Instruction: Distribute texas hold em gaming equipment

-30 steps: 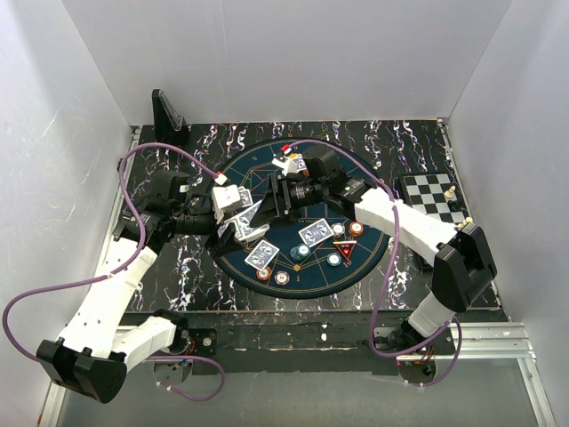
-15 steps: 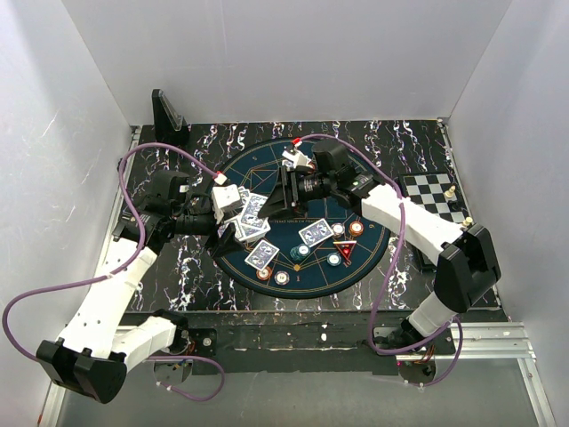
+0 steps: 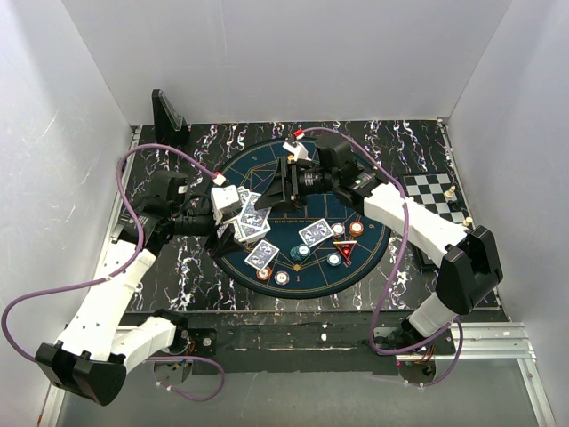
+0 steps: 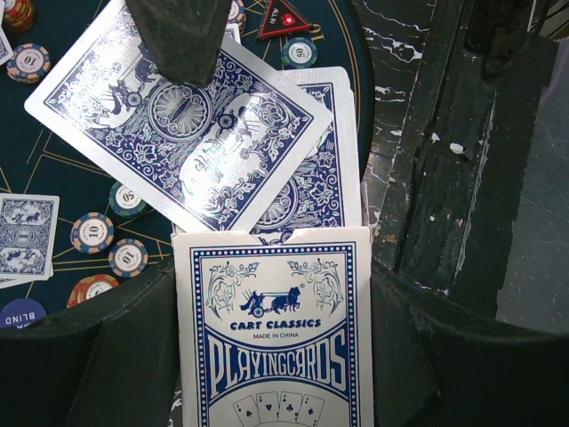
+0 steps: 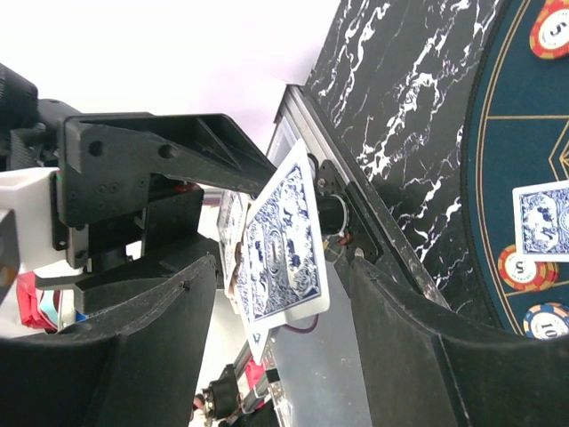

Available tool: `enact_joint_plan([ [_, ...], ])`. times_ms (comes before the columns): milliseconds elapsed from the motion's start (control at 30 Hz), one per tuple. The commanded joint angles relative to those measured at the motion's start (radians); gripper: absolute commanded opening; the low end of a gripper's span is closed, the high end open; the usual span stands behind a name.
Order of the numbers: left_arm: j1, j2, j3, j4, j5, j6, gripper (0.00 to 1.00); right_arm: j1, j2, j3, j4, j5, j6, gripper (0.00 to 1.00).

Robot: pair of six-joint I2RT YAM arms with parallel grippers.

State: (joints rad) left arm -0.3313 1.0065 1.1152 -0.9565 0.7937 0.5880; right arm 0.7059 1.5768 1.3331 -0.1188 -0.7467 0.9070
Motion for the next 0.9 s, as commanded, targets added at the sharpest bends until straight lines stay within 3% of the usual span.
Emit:
enact_joint_plan([
  [0, -0.003, -0.026, 0.018, 0.027, 0.029, 0.007, 0.02, -0.008, -0.02, 0.061, 0.085, 0.004, 0.044, 0.66],
  [100, -0.003, -0.028, 0.017, 0.027, 0.026, 0.007, 0.02, -0.008, -0.001, 0.08, 0.088, 0.001, 0.058, 0.56],
  [333, -0.003, -0.029, 0.012, 0.025, 0.021, 0.015, 0.02, -0.016, -0.018, 0.075, 0.053, 0.017, 0.044, 0.21],
  [567, -0.003, -0.028, 0.015, 0.025, 0.022, 0.01, 0.02, -0.048, -0.043, 0.071, 0.027, 0.035, 0.032, 0.01],
  [867, -0.003, -0.031, 0.018, 0.019, 0.019, 0.01, 0.02, -0.169, -0.152, 0.003, 0.021, 0.041, 0.044, 0.01],
])
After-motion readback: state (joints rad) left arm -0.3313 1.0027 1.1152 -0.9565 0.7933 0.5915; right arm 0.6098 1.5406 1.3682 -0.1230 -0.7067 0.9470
